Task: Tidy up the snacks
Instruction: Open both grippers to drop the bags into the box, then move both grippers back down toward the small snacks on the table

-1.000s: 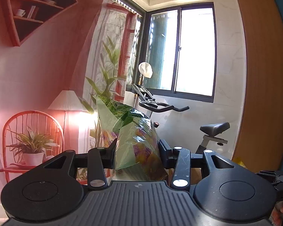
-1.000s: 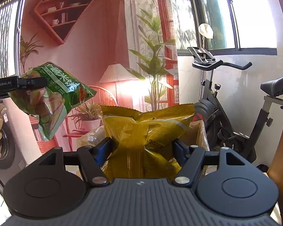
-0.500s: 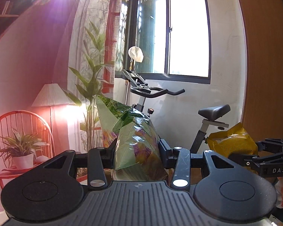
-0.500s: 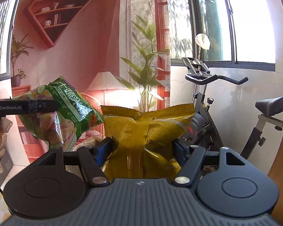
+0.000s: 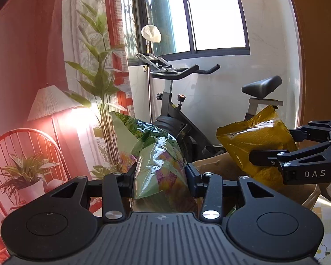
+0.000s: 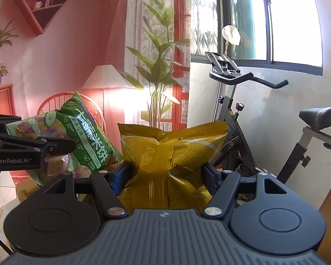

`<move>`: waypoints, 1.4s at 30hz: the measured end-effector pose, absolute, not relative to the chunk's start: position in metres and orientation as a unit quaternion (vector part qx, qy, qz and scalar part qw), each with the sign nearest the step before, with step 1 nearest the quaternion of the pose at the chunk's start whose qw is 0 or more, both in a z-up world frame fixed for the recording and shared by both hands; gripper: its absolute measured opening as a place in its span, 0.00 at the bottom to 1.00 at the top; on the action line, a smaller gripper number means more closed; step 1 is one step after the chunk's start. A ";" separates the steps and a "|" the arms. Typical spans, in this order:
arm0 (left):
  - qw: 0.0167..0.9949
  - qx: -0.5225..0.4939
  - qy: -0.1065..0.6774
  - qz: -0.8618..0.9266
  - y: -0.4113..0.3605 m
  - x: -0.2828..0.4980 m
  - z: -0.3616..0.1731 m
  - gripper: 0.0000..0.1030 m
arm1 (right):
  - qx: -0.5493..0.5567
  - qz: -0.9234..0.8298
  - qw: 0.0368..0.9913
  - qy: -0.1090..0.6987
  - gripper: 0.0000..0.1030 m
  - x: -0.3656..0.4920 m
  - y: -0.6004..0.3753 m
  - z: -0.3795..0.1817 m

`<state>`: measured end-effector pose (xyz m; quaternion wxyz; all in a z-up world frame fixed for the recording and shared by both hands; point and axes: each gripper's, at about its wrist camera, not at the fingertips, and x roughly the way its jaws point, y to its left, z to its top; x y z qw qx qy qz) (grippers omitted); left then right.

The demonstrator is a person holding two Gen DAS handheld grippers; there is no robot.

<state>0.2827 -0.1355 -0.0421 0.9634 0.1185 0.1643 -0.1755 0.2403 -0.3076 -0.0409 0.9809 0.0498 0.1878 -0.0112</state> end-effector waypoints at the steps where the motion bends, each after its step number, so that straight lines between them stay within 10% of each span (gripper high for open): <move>1: 0.961 0.124 0.176 -0.173 -0.137 0.287 -0.048 0.45 | 0.052 -0.013 0.979 0.196 0.68 0.244 -0.307 -0.046; 9: 0.954 0.068 0.235 -0.175 -0.110 0.296 -0.066 0.76 | 0.088 -0.005 0.962 0.259 0.84 0.254 -0.309 -0.070; 15: 0.962 0.048 0.215 -0.158 -0.087 0.272 -0.053 0.76 | 0.086 0.012 0.970 0.227 0.86 0.225 -0.315 -0.058; 42: 0.956 -0.075 0.271 -0.080 -0.027 0.174 -0.150 0.68 | 0.098 -0.020 0.960 0.261 0.33 0.090 -0.339 -0.209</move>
